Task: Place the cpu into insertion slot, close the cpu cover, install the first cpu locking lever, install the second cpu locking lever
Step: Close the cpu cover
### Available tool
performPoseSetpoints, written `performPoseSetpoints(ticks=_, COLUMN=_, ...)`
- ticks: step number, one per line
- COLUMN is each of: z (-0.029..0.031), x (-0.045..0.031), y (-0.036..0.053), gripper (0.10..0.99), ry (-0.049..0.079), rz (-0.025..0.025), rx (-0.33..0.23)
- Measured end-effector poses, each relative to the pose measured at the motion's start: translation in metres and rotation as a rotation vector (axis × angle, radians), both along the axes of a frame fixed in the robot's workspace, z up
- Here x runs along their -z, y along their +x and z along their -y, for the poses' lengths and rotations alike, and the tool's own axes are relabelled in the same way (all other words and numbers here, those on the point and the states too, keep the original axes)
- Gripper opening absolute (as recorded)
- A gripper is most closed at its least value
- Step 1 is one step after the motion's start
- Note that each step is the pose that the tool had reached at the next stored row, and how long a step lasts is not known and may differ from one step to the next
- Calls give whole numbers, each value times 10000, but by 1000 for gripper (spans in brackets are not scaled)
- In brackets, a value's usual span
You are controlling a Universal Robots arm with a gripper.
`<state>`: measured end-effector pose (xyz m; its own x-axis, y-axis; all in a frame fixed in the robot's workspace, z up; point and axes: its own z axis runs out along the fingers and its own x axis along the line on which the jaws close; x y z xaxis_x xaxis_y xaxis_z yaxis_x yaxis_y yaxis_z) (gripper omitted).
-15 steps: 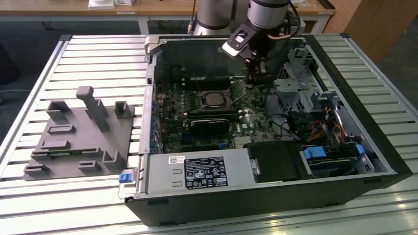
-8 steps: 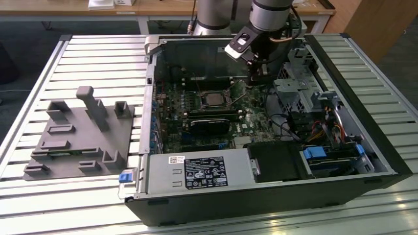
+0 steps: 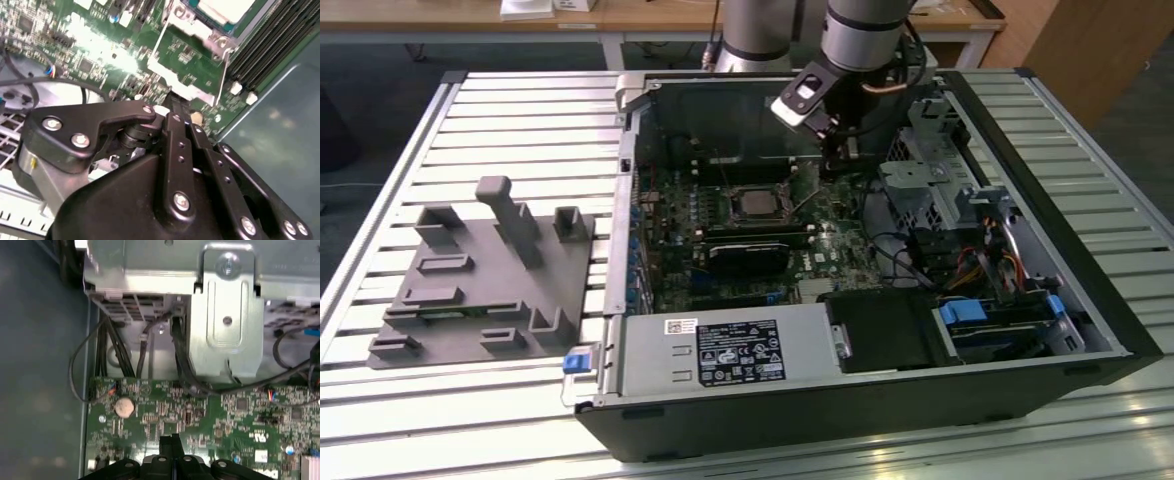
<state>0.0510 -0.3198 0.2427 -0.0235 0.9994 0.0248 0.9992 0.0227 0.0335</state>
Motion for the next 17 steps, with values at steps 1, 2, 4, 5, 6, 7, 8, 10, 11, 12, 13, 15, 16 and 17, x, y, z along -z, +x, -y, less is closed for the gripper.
performPoseSetpoints(ticks=1, z=0, x=1, y=-28, gripper=106, ry=1, rz=0, rx=0)
performPoseSetpoints(ticks=2, z=0, x=3, y=-55, gripper=106, ry=1, rz=0, rx=-1)
performPoseSetpoints(ticks=4, z=0, x=6, y=-114, gripper=106, ry=0, rz=0, rx=0)
performPoseSetpoints(ticks=5, z=0, x=7, y=-140, gripper=106, ry=1, rz=0, rx=-1)
performPoseSetpoints(ticks=6, z=0, x=9, y=-164, gripper=106, ry=2, rz=0, rx=-1)
performPoseSetpoints(ticks=7, z=0, x=11, y=-186, gripper=106, ry=3, rz=1, rx=0)
performPoseSetpoints(ticks=8, z=0, x=12, y=-207, gripper=106, ry=3, rz=0, rx=0)
performPoseSetpoints(ticks=10, z=0, x=15, y=-246, gripper=106, ry=1, rz=0, rx=-1)
performPoseSetpoints(ticks=11, z=0, x=17, y=-266, gripper=106, ry=1, rz=0, rx=0)
performPoseSetpoints(ticks=12, z=0, x=18, y=-286, gripper=106, ry=2, rz=0, rx=1)
performPoseSetpoints(ticks=13, z=0, x=20, y=-305, gripper=106, ry=1, rz=0, rx=0)
performPoseSetpoints(ticks=15, z=0, x=23, y=-341, gripper=106, ry=0, rz=0, rx=-1)
performPoseSetpoints(ticks=16, z=0, x=24, y=-358, gripper=106, ry=-1, rz=-1, rx=-1)
performPoseSetpoints(ticks=17, z=0, x=26, y=-374, gripper=106, ry=-1, rz=-1, rx=0)
